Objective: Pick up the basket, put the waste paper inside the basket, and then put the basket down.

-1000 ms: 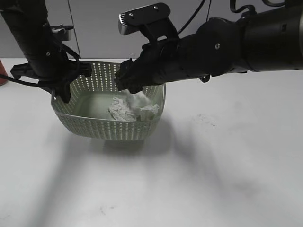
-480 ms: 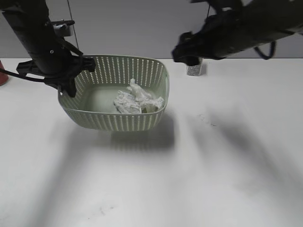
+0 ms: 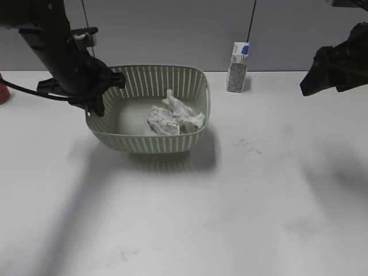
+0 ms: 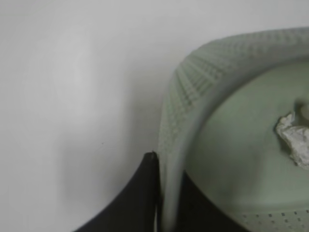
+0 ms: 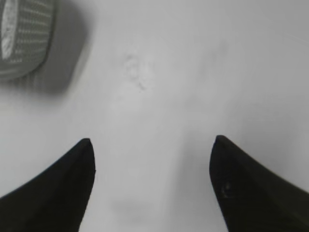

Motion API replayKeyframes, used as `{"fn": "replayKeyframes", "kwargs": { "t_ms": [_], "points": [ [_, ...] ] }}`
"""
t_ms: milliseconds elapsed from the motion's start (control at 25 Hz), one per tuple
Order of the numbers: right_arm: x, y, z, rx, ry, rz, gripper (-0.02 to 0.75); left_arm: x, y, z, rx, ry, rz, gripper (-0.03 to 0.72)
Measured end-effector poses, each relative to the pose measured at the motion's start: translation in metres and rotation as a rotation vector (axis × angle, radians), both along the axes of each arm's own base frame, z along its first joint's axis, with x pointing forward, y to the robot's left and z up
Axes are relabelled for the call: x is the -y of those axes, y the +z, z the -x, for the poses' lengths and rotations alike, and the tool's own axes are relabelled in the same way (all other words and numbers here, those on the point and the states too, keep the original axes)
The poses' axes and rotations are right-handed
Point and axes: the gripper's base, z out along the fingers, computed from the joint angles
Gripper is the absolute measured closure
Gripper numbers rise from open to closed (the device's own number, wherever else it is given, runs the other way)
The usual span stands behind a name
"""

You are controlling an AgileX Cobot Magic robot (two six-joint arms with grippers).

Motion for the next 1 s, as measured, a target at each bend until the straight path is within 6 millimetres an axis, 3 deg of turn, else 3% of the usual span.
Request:
{"fn": "replayKeyframes", "kwargs": {
  "t_ms": [80, 160, 240, 400, 480, 600, 720, 1000],
  "points": [
    [0.001, 0.003, 0.009, -0.046, 0.025, 0.019, 0.152, 0.0, -0.012, -0.001, -0.029, -0.001, -0.011, 0.672],
    [0.003, 0.006, 0.016, -0.074, 0.041, 0.035, 0.154, 0.001, -0.016, -0.001, -0.041, 0.001, -0.013, 0.61],
    [0.003, 0.009, 0.021, -0.093, 0.053, 0.043, 0.155, 0.001, -0.016, -0.001, -0.041, 0.001, -0.013, 0.486],
    [0.005, 0.017, 0.032, -0.125, 0.072, 0.051, 0.155, 0.0, -0.017, 0.001, -0.066, -0.018, -0.022, 0.121],
    [0.006, 0.02, 0.039, -0.138, 0.083, 0.063, 0.155, -0.003, -0.016, 0.004, -0.094, -0.047, -0.033, 0.043],
    [0.009, 0.022, 0.055, -0.142, 0.087, 0.071, 0.156, -0.015, 0.002, 0.007, -0.094, -0.084, -0.041, 0.019],
    [0.013, 0.017, 0.079, -0.154, 0.087, 0.072, 0.156, -0.036, 0.036, 0.011, -0.04, -0.091, -0.028, 0.017],
    [0.025, -0.001, 0.145, -0.051, -0.014, 0.032, 0.156, -0.108, 0.107, 0.032, 0.044, -0.073, -0.042, 0.043]
  ]
}}
